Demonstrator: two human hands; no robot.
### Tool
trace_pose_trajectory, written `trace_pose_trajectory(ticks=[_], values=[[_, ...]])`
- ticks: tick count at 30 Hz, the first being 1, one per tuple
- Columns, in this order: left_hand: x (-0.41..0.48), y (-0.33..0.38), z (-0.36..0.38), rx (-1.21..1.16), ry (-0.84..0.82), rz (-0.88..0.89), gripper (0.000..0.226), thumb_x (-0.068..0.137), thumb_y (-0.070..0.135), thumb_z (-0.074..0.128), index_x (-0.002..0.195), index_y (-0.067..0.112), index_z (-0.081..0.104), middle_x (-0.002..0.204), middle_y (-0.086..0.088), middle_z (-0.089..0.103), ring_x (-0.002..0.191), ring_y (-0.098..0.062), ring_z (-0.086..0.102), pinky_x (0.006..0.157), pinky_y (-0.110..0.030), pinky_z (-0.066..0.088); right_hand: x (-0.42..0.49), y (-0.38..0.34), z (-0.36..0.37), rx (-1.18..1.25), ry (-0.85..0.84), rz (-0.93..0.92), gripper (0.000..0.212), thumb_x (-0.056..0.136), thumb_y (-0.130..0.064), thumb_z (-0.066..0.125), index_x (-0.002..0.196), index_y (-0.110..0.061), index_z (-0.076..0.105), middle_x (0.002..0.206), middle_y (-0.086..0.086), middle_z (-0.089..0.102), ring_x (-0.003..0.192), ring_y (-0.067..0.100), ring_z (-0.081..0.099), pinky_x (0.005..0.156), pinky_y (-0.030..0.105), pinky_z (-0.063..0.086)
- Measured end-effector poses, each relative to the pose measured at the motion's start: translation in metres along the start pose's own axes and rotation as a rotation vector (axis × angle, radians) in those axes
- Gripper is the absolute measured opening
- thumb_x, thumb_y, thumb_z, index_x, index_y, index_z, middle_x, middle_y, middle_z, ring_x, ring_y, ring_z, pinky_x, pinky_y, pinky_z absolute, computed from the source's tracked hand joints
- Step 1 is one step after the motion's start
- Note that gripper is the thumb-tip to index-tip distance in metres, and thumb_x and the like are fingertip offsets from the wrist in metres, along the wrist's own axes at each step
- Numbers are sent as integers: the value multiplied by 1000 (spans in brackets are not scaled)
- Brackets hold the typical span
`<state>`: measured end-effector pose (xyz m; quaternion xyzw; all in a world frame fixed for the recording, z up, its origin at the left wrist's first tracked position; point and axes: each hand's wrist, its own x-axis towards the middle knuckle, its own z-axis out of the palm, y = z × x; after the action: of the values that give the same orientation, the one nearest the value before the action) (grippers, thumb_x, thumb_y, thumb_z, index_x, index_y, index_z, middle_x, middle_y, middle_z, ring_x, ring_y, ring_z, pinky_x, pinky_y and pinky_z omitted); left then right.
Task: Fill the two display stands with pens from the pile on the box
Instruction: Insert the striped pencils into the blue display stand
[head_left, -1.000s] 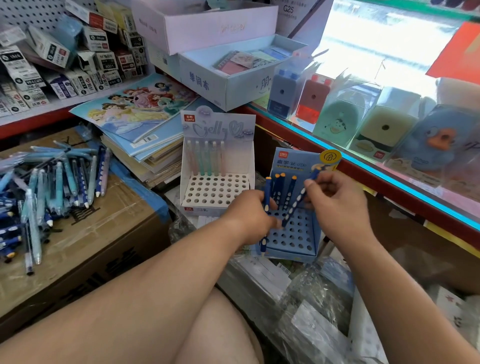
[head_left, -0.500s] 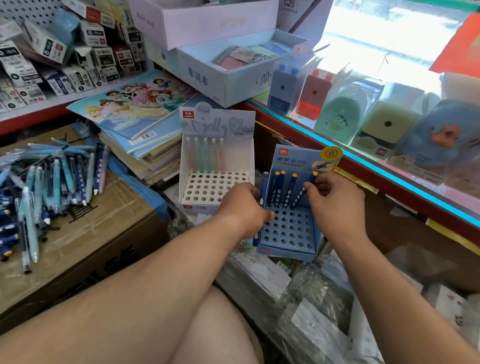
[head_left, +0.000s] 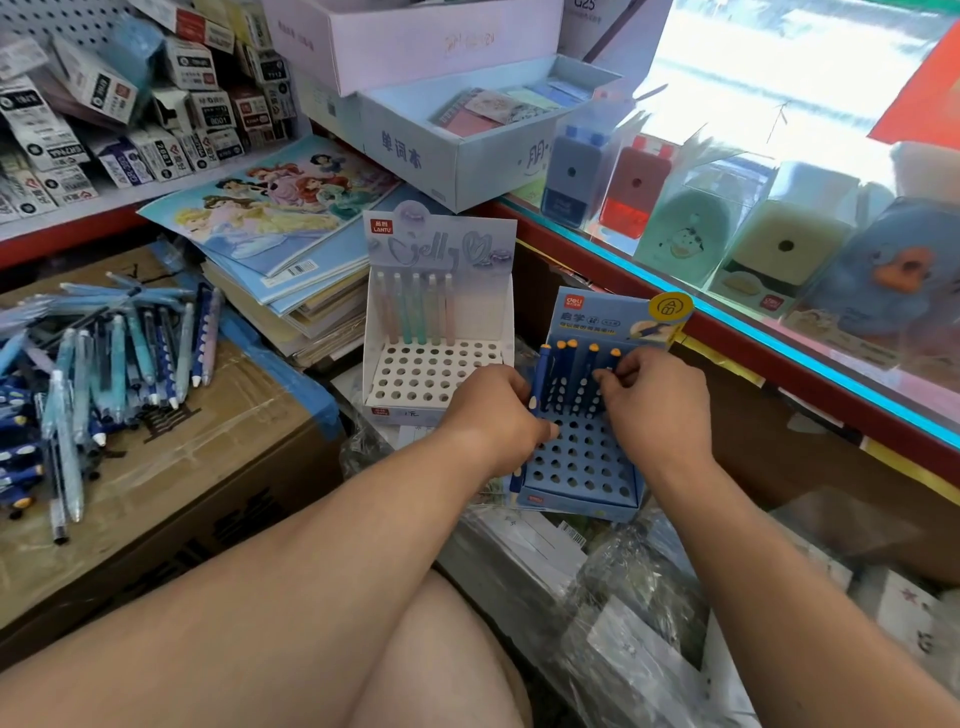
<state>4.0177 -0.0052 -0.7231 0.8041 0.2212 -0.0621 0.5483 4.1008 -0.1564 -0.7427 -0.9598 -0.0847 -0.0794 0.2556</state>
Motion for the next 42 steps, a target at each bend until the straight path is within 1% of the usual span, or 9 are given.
trace_pose_trajectory(ticks=[7, 10, 13, 16, 21, 26, 31, 35, 42], values=[[-2, -1, 0, -47, -16, 22, 33, 78, 15, 88, 97, 18, 60, 99, -8, 69, 94, -28, 70, 86, -48, 61, -8, -5, -20, -21, -50, -4, 19, 96, -38, 67, 91, -20, 71, 82, -1, 71, 75, 18, 63, 66, 31, 48], [-2, 1, 2, -92, -72, 66, 36, 75, 13, 90, 94, 19, 60, 90, -4, 67, 89, -25, 70, 84, -50, 62, -23, -15, -33, 308, -151, -1, 22, 97, -42, 64, 92, -22, 74, 77, -8, 71, 72, 11, 68, 66, 37, 59], [-4, 4, 4, -74, -98, 130, 34, 74, 17, 91, 88, 17, 61, 80, 1, 62, 77, -19, 64, 78, -44, 62, -36, -25, -38, 602, -293, 27, 12, 97, -33, 68, 90, -25, 75, 75, -4, 73, 63, 4, 66, 57, 24, 55], [-6, 6, 5, -78, -97, 168, 34, 73, 17, 92, 89, 15, 62, 80, -1, 62, 74, -17, 61, 74, -41, 59, -37, -24, -37, 582, -264, 35, 10, 95, -28, 71, 86, -24, 74, 72, -6, 71, 62, 1, 62, 58, 24, 50], [-7, 8, 6, -17, -31, 149, 30, 79, 23, 87, 92, 18, 61, 89, 0, 65, 83, -17, 64, 78, -38, 58, -27, -12, -45, 644, -117, 60, 6, 97, -24, 68, 92, -21, 70, 80, 0, 73, 75, 14, 71, 75, 39, 62], [6, 7, 1, 193, 116, 78, 18, 90, 23, 74, 94, 22, 56, 98, -2, 64, 94, -26, 64, 83, -42, 57, -19, 10, -45, 492, 25, -18, 2, 97, -27, 69, 98, -28, 69, 85, -12, 72, 82, 2, 67, 76, 27, 58], [21, 7, 8, 557, 26, 142, 35, 91, 23, 68, 123, 17, 54, 117, -5, 66, 100, -28, 64, 80, -40, 56, -16, 19, -36, 406, 52, -70, 6, 97, -25, 68, 101, -29, 69, 88, -21, 67, 85, -11, 61, 72, 12, 45], [24, -6, 14, 589, -52, 132, 46, 89, 19, 69, 132, 21, 54, 126, -4, 66, 109, -27, 65, 91, -44, 57, -14, 24, -27, 354, 66, -74, 6, 97, -27, 68, 102, -27, 70, 87, -22, 66, 82, -10, 61, 72, 10, 45], [26, -18, 13, 633, -95, 128, 43, 94, 16, 66, 135, 15, 54, 132, -7, 63, 115, -27, 62, 97, -42, 54, -8, 27, -22, 319, 78, -75, 14, 97, -29, 67, 107, -21, 73, 89, -14, 69, 82, -6, 61, 72, 16, 47]])
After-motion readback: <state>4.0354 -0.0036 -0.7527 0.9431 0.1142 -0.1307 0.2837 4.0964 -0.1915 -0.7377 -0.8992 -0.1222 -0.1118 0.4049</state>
